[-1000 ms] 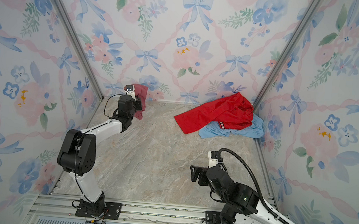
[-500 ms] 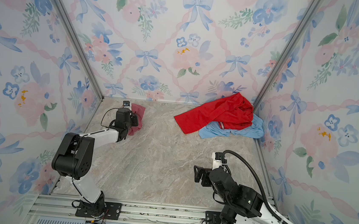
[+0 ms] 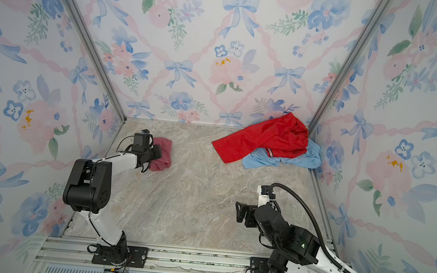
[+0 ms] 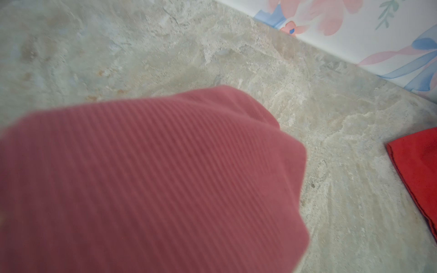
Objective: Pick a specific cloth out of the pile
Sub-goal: 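Drag the pink cloth to the far wall with left gripper while right arm withdraws, then push the pink cloth into the far corner with the left gripper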
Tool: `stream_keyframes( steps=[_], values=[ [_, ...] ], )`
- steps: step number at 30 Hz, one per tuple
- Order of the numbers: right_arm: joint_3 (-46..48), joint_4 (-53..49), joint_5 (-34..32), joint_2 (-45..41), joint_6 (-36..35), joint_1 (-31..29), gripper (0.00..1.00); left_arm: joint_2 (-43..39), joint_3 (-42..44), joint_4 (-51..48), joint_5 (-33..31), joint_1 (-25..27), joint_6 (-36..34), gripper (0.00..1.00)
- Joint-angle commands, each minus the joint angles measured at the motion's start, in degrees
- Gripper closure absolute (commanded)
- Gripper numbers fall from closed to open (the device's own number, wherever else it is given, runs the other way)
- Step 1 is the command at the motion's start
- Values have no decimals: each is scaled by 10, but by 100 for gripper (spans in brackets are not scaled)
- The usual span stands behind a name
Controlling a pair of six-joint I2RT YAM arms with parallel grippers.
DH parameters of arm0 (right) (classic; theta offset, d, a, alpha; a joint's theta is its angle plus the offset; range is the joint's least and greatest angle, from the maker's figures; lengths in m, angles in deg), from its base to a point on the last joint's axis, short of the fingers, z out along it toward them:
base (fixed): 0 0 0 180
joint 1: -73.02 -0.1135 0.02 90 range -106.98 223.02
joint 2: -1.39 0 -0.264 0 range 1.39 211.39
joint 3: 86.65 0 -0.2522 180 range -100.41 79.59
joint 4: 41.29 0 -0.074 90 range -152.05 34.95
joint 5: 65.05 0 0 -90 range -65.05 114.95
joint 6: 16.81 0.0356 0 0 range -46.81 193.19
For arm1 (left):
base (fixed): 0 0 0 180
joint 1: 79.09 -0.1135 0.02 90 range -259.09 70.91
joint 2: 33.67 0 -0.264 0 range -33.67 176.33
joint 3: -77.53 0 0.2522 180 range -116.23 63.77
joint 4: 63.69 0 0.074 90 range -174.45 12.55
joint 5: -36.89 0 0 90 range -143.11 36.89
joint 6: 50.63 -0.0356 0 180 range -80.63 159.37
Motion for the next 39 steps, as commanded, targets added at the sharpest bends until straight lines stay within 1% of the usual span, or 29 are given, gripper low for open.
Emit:
stream_keyframes(
  steps=[1, 2, 3, 5, 7, 10, 12, 14, 15, 17, 18, 20, 22, 24, 25, 26, 28, 31, 35, 36, 39],
  values=[
    [5, -15, -8, -10, 5, -8, 1, 25, -19, -27, 53, -10, -1, 100],
    [2, -19, -8, -10, 5, -8, 1, 26, -21, -27, 54, -11, -5, 100],
    [-1, -24, -9, -9, 4, -8, 1, 25, -24, -27, 54, -11, -12, 96],
    [-7, -31, -10, -7, 4, -8, 1, 14, -24, -27, 52, -10, -20, 78],
    [-7, -31, -11, -5, 6, -8, 1, -11, -15, -30, 29, -9, -30, 55],
    [3, -17, -9, -2, 9, -8, 1, -43, -7, -48, -6, -8, -56, 42],
    [10, -5, -5, 1, 9, -8, 1, -59, -2, -64, -15, -9, -72, 31],
    [14, 3, -1, 5, 3, -8, 1, -76, 0, -79, -20, -9, -88, 16],
    [14, 4, 0, 8, 1, -8, 1, -88, 4, -85, -21, -8, -100, 10],
    [11, 0, 2, 13, -5, -8, 1, -117, 11, -100, -19, -6, -134, 5],
    [10, -2, 2, 14, -8, -8, 1, -135, 14, -109, -21, -3, -162, 2],
    [13, -6, -1, 11, -10, -8, 1, -176, 29, -115, -36, 8, -243, 2],
    [20, -4, -2, 4, -12, -8, 1, -211, 43, -113, -43, 12, -372, 2],
    [24, 1, -2, -1, -15, -8, 1, -221, 46, -115, -11, 12, -501, 2],
    [22, 1, -2, -2, -19, -8, 1, -218, 42, -124, 10, 12, -564, 2],
    [20, -1, -2, -2, -22, -8, 1, -207, 31, -143, 25, 11, -609, 2],
    [14, -9, -2, 1, -25, -8, 1, -169, -8, -194, 39, 9, -681, 2],
    [6, -22, -2, 4, -18, -8, 1, -106, -71, -269, 55, 6, -732, 2],
    [4, -39, 4, -10, -1, -8, 1, -54, -110, -290, 88, 0, -747, 2],
    [4, -46, 4, -17, 2, -8, 1, -41, -116, -295, 89, -2, -748, 2],
    [-4, -73, -6, -36, 4, -8, 1, 1, -128, -318, 61, -8, -759, 2]
  ],
)
